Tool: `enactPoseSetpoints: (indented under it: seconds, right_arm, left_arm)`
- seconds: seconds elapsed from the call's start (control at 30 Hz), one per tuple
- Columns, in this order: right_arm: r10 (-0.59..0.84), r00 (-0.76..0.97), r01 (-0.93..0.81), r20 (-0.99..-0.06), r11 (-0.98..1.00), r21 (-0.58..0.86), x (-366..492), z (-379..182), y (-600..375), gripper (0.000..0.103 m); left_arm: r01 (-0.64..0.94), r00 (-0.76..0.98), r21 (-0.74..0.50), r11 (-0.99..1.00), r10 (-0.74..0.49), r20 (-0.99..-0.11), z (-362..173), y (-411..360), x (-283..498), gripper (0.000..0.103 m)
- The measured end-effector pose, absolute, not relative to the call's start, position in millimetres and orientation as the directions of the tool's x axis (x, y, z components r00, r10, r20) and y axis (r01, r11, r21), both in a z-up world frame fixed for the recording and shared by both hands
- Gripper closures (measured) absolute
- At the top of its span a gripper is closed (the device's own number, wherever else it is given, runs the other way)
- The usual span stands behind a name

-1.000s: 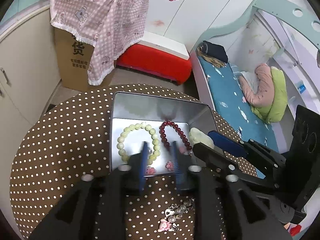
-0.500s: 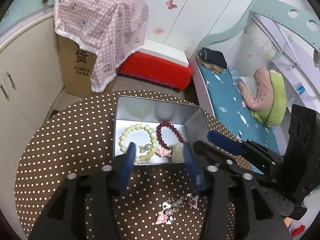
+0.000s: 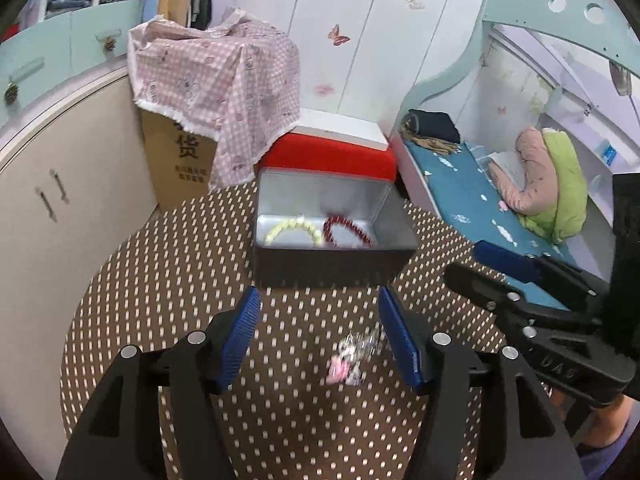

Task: Organize jewelry
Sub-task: 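Lift both tools out of the tin box, then grasp the pink charm on a silver chain with the left tool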

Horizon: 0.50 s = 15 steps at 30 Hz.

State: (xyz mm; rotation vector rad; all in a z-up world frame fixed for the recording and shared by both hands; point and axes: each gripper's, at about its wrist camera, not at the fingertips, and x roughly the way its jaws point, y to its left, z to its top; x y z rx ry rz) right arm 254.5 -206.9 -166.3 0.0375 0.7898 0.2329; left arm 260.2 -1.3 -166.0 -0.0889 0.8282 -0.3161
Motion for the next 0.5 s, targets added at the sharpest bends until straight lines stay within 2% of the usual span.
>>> enactPoseSetpoints:
  seconds: [0.5]
  right_arm:
    - [0.219, 0.617, -0.139, -0.756, 0.976, 0.170, 221, -225, -234, 0.050]
  left_arm:
    - [0.204, 0.594, -0.121, 0.971, -0.221, -0.773, -231, -39, 231, 0.044]
